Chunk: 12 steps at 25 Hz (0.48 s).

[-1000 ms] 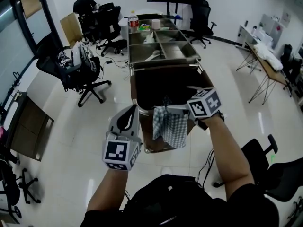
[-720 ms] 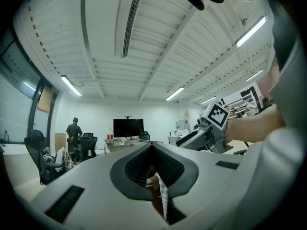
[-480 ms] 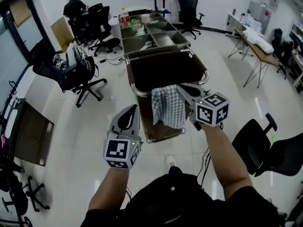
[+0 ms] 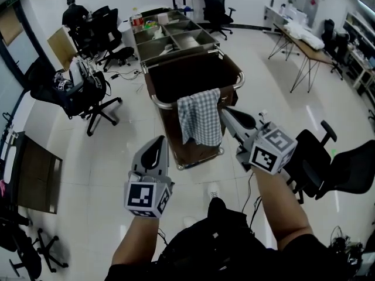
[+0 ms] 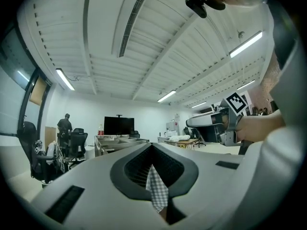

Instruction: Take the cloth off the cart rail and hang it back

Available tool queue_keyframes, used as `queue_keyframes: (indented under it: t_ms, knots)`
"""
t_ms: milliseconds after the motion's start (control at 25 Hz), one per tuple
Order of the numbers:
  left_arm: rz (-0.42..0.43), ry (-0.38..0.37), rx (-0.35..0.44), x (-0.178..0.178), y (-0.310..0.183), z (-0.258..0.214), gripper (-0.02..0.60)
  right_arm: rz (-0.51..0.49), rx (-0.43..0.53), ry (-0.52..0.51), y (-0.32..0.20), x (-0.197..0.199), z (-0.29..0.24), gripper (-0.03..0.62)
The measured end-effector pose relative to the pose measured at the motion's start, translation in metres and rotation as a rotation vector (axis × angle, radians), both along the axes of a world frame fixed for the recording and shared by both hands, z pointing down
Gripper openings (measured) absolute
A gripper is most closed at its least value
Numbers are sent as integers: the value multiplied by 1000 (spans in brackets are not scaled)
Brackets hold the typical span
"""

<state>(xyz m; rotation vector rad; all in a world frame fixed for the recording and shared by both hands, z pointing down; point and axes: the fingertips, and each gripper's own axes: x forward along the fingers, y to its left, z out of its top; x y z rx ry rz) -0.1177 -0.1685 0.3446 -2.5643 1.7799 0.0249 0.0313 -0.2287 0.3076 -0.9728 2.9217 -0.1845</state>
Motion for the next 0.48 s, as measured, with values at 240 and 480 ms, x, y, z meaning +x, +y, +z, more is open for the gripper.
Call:
queue_keyframes:
  t_ms: [240, 480]
  knots:
    - [-4, 9, 6, 1, 32, 23, 0, 42, -24, 42, 26, 12, 34, 12]
    - [-21, 18, -41, 10, 56, 57, 0, 36, -135, 39, 46, 24, 85, 12]
